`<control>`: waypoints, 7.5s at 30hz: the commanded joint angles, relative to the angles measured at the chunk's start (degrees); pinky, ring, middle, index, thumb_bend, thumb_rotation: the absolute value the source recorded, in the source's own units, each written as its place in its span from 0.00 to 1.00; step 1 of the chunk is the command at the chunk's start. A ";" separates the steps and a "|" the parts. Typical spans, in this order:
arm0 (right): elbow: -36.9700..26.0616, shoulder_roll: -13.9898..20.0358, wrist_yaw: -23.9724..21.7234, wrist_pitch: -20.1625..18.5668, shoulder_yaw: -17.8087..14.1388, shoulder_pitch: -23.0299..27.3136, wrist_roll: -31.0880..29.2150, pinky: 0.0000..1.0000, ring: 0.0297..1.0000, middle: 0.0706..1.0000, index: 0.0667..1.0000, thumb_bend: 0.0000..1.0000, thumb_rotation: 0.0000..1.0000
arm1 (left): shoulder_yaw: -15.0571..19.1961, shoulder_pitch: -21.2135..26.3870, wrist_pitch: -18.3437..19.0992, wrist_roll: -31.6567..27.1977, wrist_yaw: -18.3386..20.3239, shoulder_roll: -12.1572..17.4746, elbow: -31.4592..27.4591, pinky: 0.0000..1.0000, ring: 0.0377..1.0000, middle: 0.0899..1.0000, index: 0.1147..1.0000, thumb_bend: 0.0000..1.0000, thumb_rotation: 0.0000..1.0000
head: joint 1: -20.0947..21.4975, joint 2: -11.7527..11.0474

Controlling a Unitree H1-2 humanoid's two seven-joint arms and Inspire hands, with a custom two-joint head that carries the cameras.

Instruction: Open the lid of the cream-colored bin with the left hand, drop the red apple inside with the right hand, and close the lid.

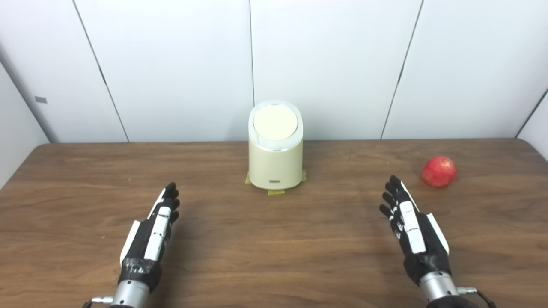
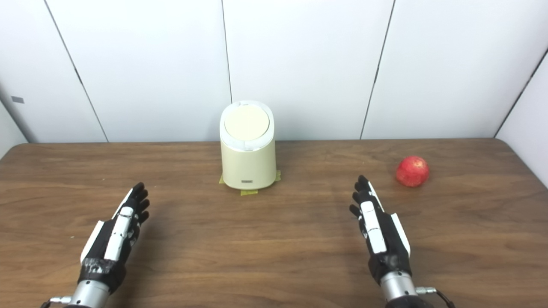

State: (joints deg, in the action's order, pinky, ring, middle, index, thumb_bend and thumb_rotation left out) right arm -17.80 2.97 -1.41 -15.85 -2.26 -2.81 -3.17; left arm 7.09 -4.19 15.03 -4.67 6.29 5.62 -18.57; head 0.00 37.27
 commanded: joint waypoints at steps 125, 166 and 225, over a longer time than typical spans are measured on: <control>2.55 -1.06 0.69 6.99 0.93 4.11 -0.78 0.92 0.97 0.96 0.97 0.63 0.99 | -30.68 64.38 -2.48 43.45 5.96 7.66 43.48 0.76 0.89 0.91 0.90 0.93 0.11 | -3.22 -9.82; 1.42 -0.64 0.37 6.46 0.42 4.19 -2.14 0.94 0.97 0.96 0.98 0.65 0.97 | -40.10 62.82 -7.90 56.56 3.85 9.40 46.62 0.85 0.90 0.90 0.90 0.95 0.10 | -3.33 -9.88; -0.02 -0.50 -1.73 5.22 -3.14 5.00 -14.48 0.93 0.98 0.99 0.96 0.60 0.69 | -3.91 10.92 6.84 15.18 -0.08 0.04 -3.48 0.87 0.89 0.93 1.00 0.37 0.80 | -2.50 -8.14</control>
State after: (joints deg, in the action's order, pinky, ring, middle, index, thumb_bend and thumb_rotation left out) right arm -16.30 2.49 -2.31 -12.90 -4.75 0.03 -16.41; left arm 3.52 5.21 22.03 11.03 6.87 6.00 -20.57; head -2.47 29.09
